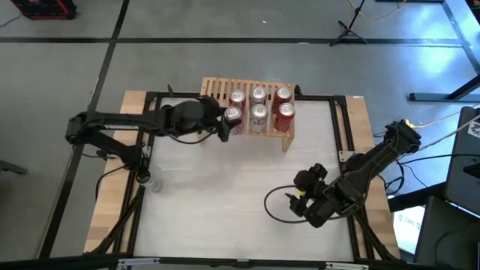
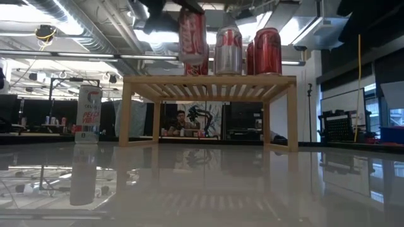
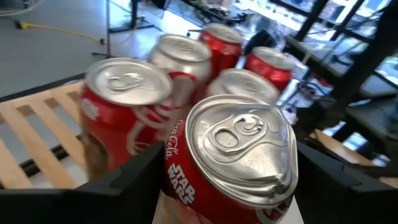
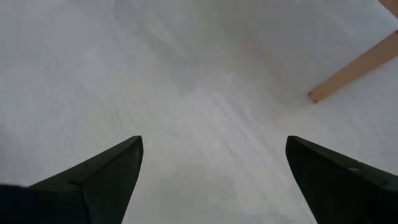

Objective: Place canned beverage on shelf
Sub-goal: Put the red and white soda can on the shelf aligned with the other red and white soda can

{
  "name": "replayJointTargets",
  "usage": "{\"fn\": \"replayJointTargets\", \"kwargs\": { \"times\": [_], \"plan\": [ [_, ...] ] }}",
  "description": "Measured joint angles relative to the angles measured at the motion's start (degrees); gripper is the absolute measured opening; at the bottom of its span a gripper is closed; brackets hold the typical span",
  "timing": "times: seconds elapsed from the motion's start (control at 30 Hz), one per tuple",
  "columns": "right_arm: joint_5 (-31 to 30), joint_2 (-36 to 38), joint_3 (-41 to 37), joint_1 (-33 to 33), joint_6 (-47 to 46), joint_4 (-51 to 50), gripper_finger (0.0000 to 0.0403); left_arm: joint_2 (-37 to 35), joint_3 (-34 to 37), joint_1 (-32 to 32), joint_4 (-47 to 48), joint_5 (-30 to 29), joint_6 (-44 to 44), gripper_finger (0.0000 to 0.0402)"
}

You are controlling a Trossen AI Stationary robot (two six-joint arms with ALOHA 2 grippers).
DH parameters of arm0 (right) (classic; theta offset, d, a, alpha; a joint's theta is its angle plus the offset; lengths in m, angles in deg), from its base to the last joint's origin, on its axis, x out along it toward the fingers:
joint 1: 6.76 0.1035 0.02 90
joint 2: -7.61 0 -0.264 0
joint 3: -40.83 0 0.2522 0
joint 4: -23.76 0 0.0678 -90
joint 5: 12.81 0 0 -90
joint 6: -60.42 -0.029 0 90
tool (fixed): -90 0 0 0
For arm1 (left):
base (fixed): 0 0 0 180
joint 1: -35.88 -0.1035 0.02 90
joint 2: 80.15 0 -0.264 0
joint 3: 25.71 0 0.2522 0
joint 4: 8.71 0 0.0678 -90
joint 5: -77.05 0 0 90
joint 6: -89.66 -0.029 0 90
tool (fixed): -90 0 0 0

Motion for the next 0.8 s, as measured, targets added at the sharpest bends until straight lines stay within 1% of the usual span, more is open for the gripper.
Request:
{"fn": "replayJointTargets", "kwargs": {
  "times": [0.27,0.5,0.63,0.8],
  "plan": [
    [0.0,0.0,0.0,0.0,-0.3,0.1,0.0383,3.5,0.0,-2.6,-0.1,1.0,-0.9,0.0272],
    [-0.7,0.0,0.0,0.0,-0.4,0.1,0.0383,3.7,0.0,-4.5,-0.3,0.6,-1.4,0.0273],
    [-1.5,0.0,0.0,0.0,-0.4,0.0,0.0383,3.8,0.0,-4.8,-0.4,1.6,-3.9,0.0273],
    [-1.5,0.0,0.0,0.0,-0.4,-0.1,0.0383,3.9,0.0,-4.8,-0.4,2.6,-3.9,0.0278]
  ]
}}
